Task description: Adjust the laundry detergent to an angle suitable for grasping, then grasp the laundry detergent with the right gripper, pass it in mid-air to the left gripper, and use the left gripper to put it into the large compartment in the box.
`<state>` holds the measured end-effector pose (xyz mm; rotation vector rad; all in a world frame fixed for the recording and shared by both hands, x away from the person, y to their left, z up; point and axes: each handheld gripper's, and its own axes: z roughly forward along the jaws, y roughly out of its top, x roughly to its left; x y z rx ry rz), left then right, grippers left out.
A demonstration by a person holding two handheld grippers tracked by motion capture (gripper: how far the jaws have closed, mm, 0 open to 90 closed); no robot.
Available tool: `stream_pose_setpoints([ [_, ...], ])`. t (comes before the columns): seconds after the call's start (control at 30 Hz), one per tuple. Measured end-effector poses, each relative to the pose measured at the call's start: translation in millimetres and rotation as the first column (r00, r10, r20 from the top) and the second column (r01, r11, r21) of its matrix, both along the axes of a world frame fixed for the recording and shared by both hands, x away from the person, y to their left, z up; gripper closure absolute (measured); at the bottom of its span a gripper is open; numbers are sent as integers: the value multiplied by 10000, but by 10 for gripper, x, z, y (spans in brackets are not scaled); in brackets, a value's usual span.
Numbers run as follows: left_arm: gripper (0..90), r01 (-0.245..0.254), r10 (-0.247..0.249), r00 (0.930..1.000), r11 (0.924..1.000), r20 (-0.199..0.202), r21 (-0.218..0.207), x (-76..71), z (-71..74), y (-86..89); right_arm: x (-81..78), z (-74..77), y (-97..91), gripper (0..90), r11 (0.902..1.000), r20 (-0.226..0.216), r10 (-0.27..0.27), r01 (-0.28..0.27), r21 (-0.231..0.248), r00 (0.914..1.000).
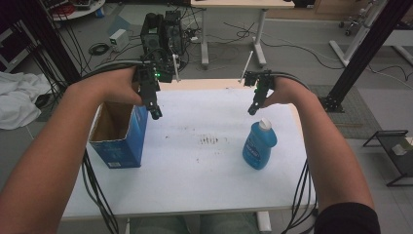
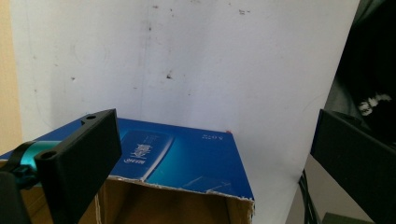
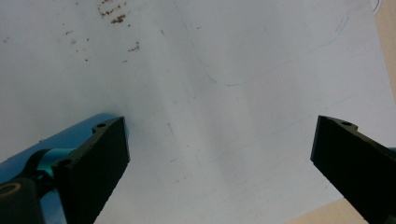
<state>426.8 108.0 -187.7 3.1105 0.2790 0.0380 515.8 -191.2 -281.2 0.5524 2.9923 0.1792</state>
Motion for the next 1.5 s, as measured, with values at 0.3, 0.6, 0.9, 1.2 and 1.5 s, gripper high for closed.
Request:
stream_pose_setpoints([
  [0.3,16,136,-136,9999,9999,65,16,-28,-33,-60,-40,40,16,34,10000,163,57,-57,9,9999],
  [0.6,17,241,-242,9997,9997,42,98,11,-65,-86,-59,48,12,34,10000,174,2,-1,-30,9998],
  [0.9,17,313,-314,9995,9994,47,128,-29,-61,-84,-66,92,-41,34,9994,328,-184,174,296,9993],
  [1.2,17,300,-300,9995,9995,54,-65,-11,-135,-39,-91,116,-70,34,9784,509,-326,215,2055,9982],
  [1.5,17,407,-406,9992,9987,29,-302,-38,-214,-5,-165,168,-257,33,8253,1132,-1996,1047,5549,9733],
])
